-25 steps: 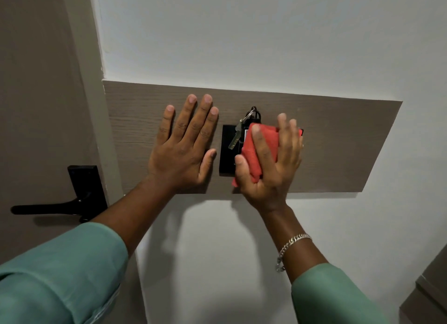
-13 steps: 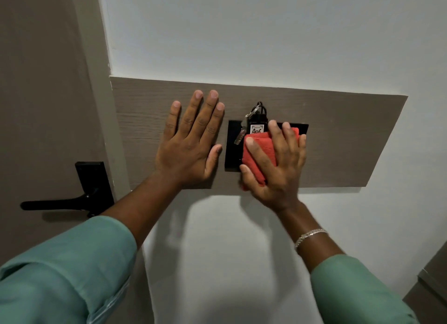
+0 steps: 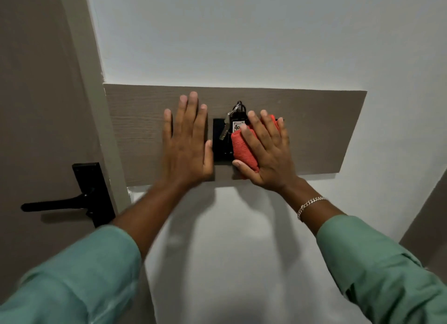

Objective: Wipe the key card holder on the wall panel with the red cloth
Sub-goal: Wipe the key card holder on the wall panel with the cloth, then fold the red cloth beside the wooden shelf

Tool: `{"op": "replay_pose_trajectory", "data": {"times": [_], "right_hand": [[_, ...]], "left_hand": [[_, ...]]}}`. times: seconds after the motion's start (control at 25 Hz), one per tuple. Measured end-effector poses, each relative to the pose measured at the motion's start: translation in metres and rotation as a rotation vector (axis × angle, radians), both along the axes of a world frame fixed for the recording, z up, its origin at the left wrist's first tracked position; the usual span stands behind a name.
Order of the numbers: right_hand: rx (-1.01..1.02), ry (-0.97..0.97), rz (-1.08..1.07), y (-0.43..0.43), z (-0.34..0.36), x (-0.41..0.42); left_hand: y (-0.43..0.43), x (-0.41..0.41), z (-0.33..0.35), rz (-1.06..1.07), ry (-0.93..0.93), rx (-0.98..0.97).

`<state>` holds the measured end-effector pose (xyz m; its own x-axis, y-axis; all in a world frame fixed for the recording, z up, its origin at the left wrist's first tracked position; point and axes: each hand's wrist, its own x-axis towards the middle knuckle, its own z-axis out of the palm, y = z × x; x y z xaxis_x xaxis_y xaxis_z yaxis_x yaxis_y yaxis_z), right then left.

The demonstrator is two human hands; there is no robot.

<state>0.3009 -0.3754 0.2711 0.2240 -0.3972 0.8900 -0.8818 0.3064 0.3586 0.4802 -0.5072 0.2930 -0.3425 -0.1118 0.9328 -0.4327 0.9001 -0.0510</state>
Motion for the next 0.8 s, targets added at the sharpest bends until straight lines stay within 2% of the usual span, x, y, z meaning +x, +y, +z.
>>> {"op": "replay_pose_trajectory", "data": {"times": [0.12, 0.24, 0.32, 0.48, 0.64, 0.72, 0.8], "right_hand": [[-0.017, -0.152, 0.020, 0.000, 0.001, 0.006], [0.019, -0.278, 0.086, 0.005, 0.002, 0.008], [0.032, -0.307, 0.092, 0.008, 0.007, 0.008], [0.108, -0.342, 0.039, 0.025, 0.012, 0.001], [0.132, -0.538, 0.009, 0.049, 0.013, -0.011], [0.122, -0.630, 0.036, 0.062, 0.013, -0.016], [0.092, -0.766, 0.114, 0.084, 0.007, -0.028]], "left_hand": [[0.061, -0.012, -0.012, -0.218, 0.233, 0.272], [0.099, -0.026, -0.005, -0.334, 0.233, 0.633], [0.106, -0.032, 0.005, -0.289, 0.242, 0.736], [0.119, -0.048, 0.020, -0.123, 0.176, 0.721], [0.140, -0.078, 0.027, 0.019, 0.040, 0.562], [0.150, -0.090, 0.026, 0.036, 0.001, 0.532], [0.167, -0.103, 0.019, -0.037, -0.019, 0.468]]}}
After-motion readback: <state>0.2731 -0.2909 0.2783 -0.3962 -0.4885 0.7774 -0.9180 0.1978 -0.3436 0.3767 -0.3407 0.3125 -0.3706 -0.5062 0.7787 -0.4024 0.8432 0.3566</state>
